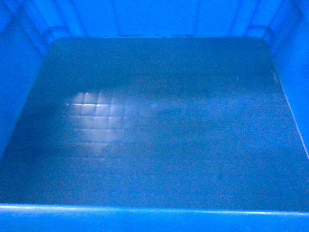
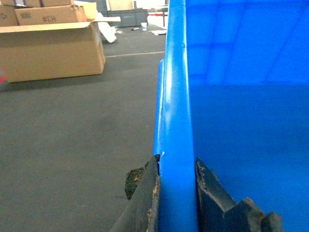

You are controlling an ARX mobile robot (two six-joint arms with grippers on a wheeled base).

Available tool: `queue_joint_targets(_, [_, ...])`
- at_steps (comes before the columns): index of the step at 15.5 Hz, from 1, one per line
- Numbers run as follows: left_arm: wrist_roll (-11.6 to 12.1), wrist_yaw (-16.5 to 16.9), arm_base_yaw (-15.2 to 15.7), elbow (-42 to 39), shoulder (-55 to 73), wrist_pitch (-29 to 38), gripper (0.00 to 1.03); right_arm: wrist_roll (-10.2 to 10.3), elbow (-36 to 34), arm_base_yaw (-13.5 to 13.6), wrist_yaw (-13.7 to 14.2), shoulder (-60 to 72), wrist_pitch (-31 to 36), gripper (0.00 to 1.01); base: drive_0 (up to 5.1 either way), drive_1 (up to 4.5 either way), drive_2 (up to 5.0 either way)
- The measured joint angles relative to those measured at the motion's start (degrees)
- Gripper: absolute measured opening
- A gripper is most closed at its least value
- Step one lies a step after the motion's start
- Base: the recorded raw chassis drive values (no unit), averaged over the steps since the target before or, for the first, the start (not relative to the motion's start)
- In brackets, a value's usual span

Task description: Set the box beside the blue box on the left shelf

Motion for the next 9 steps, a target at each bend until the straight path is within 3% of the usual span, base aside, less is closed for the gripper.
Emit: queue_joint_targets(9, [-0.3,0.3,0.0,0.0,0.0,0.0,0.13,0.0,-0.1,-0.1,0.2,0.0,0.0,0.20,0.0,0.00,0.0])
